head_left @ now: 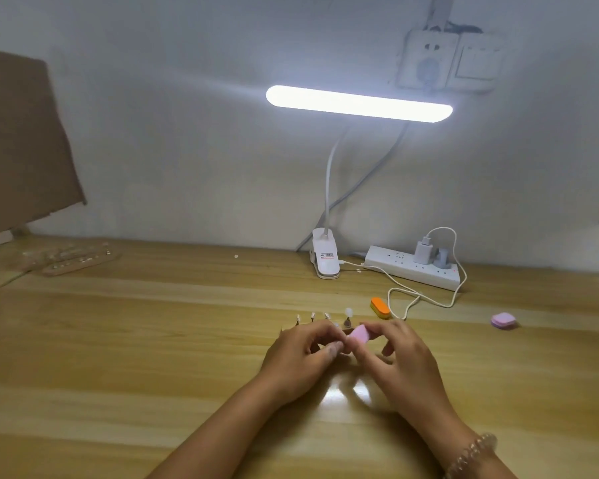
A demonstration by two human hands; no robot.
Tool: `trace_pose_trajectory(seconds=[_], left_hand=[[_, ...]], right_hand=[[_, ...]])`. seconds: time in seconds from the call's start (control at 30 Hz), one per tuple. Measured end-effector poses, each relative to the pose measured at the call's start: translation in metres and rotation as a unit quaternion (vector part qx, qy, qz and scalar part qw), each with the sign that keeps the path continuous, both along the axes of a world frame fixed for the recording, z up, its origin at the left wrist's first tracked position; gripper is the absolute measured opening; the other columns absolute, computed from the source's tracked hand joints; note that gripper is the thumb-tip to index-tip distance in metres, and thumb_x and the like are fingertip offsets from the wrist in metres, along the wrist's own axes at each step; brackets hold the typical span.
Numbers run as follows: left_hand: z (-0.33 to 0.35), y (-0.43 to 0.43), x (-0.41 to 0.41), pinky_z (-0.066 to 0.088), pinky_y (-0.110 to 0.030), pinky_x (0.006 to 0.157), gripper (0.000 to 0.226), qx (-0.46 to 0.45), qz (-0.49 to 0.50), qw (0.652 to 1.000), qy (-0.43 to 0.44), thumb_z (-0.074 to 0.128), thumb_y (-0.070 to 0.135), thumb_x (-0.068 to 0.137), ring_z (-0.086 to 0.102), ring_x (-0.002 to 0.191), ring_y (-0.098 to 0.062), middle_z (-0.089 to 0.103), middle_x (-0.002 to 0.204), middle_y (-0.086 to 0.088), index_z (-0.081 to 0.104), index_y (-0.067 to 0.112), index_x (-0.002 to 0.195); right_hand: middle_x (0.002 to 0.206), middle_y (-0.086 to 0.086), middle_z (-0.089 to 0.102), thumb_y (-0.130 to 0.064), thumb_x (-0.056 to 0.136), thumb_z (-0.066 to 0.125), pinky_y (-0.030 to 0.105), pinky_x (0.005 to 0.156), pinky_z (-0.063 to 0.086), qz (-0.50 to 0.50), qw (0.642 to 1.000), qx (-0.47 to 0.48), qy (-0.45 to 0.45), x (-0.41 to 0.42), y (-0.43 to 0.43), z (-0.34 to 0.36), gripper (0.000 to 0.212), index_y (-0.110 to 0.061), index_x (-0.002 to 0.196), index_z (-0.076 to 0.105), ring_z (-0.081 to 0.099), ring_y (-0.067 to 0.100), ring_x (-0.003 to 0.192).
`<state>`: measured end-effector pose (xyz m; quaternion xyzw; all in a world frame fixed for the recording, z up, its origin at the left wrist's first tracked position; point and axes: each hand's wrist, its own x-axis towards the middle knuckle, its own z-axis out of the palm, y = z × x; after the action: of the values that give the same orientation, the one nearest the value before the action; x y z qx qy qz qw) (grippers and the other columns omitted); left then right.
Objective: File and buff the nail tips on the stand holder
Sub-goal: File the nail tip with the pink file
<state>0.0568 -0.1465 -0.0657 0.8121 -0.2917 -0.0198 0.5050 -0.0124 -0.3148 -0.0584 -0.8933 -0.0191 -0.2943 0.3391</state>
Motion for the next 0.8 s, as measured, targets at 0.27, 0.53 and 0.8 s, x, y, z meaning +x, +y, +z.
trace_pose_trajectory(seconds=[0.27, 0.53, 0.8], left_hand=[[-0.002, -0.001, 0.001, 0.052, -0.051, 0.088, 0.017, -0.006, -0.002, 1.0, 0.007, 0.051, 0.038, 0.088, 0.068, 0.092, -0.018, 0.072, 0.092, 0.015, 0.065, 0.036, 0.095], [-0.001, -0.002, 0.002, 0.052, -0.048, 0.086, 0.016, 0.004, 0.005, 1.0, 0.0, 0.049, 0.042, 0.088, 0.066, 0.087, -0.016, 0.069, 0.089, 0.021, 0.064, 0.043, 0.094], [0.0, -0.001, 0.002, 0.052, -0.048, 0.085, 0.02, 0.017, 0.002, 1.0, -0.01, 0.047, 0.039, 0.088, 0.066, 0.09, -0.017, 0.07, 0.094, 0.02, 0.066, 0.04, 0.097]], right_hand=[[0.097, -0.021, 0.058, -0.048, 0.076, 0.074, 0.025, 0.064, 0.046, 0.001, 1.0, -0.011, -0.008, 0.0, 0.002, -0.001, 0.032, -0.038, 0.105, 0.065, 0.054, 0.009, 0.07], [0.101, -0.022, 0.055, -0.036, 0.076, 0.08, 0.029, 0.061, 0.051, -0.015, 1.0, -0.027, -0.003, -0.002, 0.003, 0.0, 0.04, -0.033, 0.113, 0.065, 0.057, 0.009, 0.062], [0.103, -0.022, 0.056, -0.046, 0.075, 0.075, 0.028, 0.057, 0.051, 0.005, 0.998, -0.064, -0.004, -0.006, 0.008, 0.002, 0.04, -0.034, 0.111, 0.065, 0.053, 0.002, 0.057]])
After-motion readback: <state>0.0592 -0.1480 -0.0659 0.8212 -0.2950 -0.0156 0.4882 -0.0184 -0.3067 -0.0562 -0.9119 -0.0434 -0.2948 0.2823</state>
